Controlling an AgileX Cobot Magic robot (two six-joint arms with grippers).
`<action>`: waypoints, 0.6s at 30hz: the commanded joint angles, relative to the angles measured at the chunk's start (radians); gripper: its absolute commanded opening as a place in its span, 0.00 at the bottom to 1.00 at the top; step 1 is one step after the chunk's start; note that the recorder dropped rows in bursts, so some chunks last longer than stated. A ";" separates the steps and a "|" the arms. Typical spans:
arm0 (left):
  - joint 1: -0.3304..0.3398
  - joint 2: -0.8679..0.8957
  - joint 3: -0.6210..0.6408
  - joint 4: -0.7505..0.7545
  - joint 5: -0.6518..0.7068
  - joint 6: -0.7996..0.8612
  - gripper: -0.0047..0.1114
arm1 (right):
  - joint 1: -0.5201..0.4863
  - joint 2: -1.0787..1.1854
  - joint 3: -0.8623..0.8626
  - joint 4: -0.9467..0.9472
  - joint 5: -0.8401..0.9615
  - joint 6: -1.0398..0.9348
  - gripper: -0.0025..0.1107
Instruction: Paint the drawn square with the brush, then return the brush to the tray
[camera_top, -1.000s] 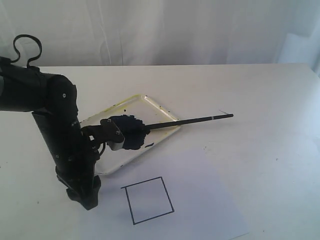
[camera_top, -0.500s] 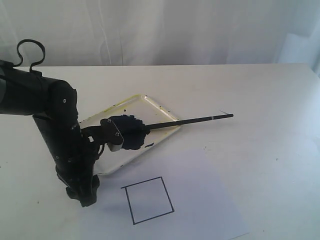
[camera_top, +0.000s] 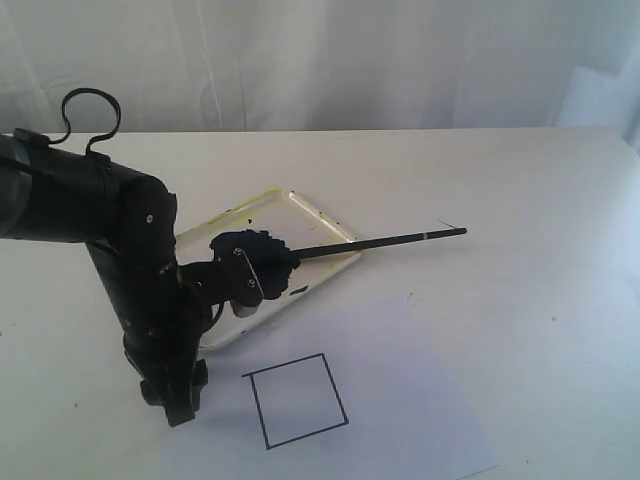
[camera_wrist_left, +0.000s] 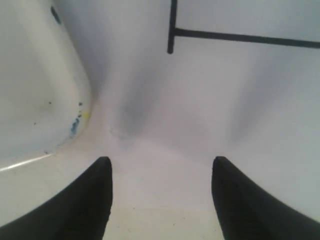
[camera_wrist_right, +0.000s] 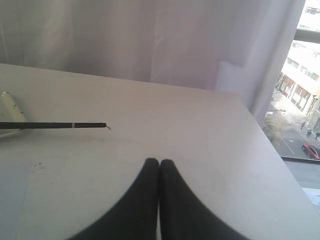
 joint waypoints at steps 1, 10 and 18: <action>-0.005 0.004 0.010 0.019 0.022 -0.033 0.57 | -0.005 -0.005 0.003 0.000 -0.015 -0.006 0.02; -0.005 0.004 0.060 0.000 -0.044 -0.022 0.57 | -0.005 -0.005 0.003 0.000 -0.015 -0.006 0.02; -0.005 0.004 0.089 0.000 -0.062 -0.024 0.57 | -0.005 -0.005 0.003 0.000 -0.015 -0.006 0.02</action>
